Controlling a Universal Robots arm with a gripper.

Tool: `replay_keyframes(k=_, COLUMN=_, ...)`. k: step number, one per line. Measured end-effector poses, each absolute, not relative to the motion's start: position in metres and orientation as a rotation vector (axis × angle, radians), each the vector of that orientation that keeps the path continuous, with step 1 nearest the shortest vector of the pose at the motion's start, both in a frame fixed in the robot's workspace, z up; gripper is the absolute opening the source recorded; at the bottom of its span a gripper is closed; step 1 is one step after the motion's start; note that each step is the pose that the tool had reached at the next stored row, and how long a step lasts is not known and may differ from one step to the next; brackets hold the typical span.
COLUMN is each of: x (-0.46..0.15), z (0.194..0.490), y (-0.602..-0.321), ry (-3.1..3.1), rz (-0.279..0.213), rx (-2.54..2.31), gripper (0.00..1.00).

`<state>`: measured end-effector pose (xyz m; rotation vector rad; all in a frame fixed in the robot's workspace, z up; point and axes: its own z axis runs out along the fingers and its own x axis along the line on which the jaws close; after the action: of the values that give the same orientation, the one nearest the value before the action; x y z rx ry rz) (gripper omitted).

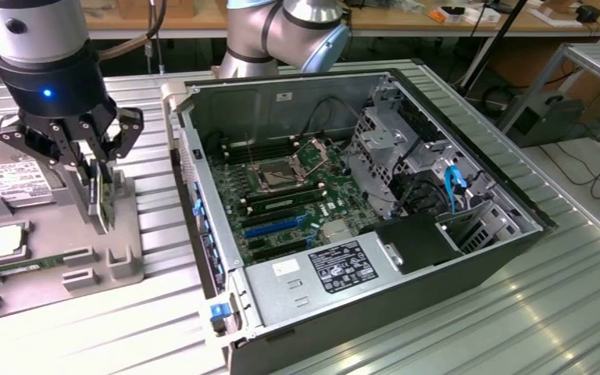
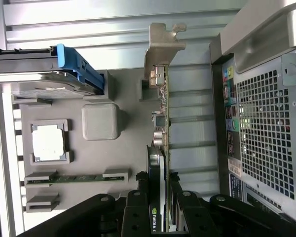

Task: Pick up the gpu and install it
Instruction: 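Pick up the gpu and move the gpu toward the slot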

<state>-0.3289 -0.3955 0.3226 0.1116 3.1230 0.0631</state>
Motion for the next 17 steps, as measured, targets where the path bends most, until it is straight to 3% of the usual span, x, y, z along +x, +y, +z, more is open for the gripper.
replay_keyframes(k=5, x=-0.329, z=0.334, y=-0.396, ry=3.124, rz=0.063, rx=0.095, gripper=0.27)
replay_keyframes(k=17, x=-0.329, z=0.400, y=-0.396, ry=3.124, rz=0.063, rx=0.095, gripper=0.27)
